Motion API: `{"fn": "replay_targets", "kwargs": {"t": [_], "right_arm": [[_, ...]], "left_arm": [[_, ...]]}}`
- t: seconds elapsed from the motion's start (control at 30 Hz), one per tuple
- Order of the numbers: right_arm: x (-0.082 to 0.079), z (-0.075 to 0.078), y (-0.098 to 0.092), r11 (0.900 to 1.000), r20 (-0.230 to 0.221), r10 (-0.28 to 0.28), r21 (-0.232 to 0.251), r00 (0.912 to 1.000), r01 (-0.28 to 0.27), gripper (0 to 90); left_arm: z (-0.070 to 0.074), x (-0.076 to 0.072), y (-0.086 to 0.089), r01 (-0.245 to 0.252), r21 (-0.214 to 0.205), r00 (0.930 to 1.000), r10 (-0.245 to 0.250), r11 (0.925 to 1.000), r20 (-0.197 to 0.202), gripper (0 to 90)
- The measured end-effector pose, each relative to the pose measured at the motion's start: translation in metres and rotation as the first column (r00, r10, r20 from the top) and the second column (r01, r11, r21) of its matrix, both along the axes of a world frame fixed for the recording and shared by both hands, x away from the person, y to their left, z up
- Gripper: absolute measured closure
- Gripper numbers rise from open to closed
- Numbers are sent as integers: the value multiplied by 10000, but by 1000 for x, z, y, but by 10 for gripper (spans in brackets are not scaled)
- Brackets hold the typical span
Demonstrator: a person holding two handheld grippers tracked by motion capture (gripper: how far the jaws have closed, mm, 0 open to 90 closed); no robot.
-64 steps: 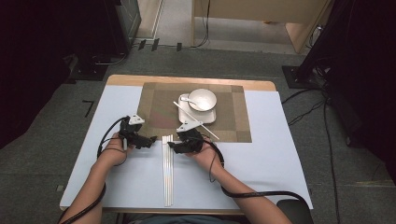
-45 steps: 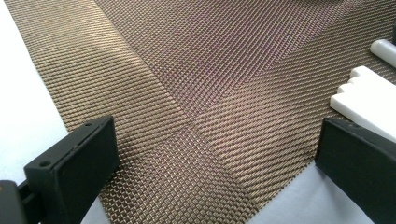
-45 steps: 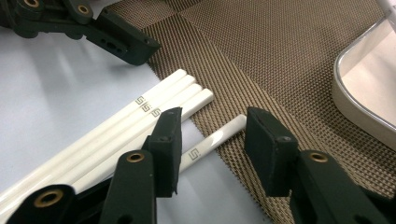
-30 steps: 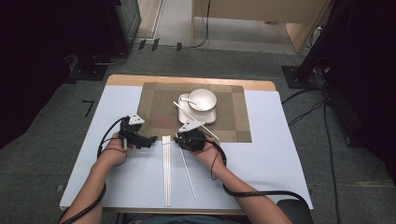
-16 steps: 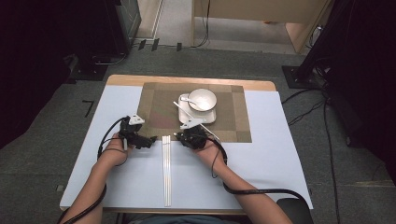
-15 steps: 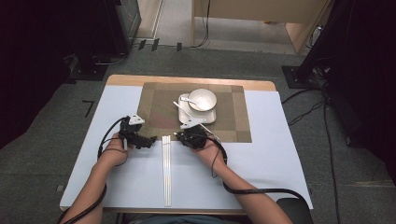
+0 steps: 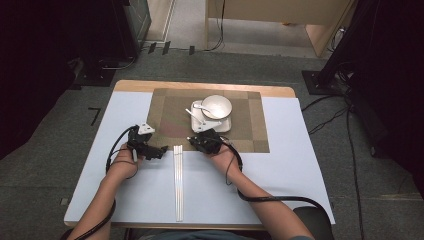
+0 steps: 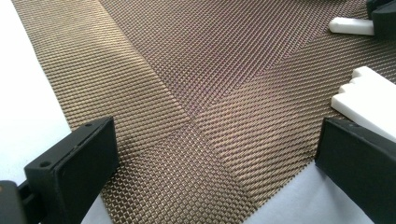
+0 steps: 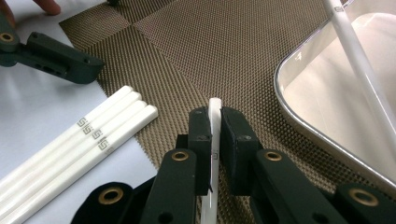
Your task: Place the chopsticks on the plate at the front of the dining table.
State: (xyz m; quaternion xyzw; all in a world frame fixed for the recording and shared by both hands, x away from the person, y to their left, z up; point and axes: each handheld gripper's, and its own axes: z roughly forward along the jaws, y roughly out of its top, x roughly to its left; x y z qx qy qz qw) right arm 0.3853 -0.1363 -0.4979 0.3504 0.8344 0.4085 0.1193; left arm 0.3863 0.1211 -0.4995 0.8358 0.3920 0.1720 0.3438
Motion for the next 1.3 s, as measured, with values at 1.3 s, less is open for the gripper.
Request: {"fn": "replay_targets", "kwargs": {"t": [1.3], "right_arm": [[-13, 8, -7, 9987, 243, 394, 300, 9989, -402, 544]], "left_arm": [[0, 0, 0, -46, -35, 10000, 45, 10000, -60, 0]]}}
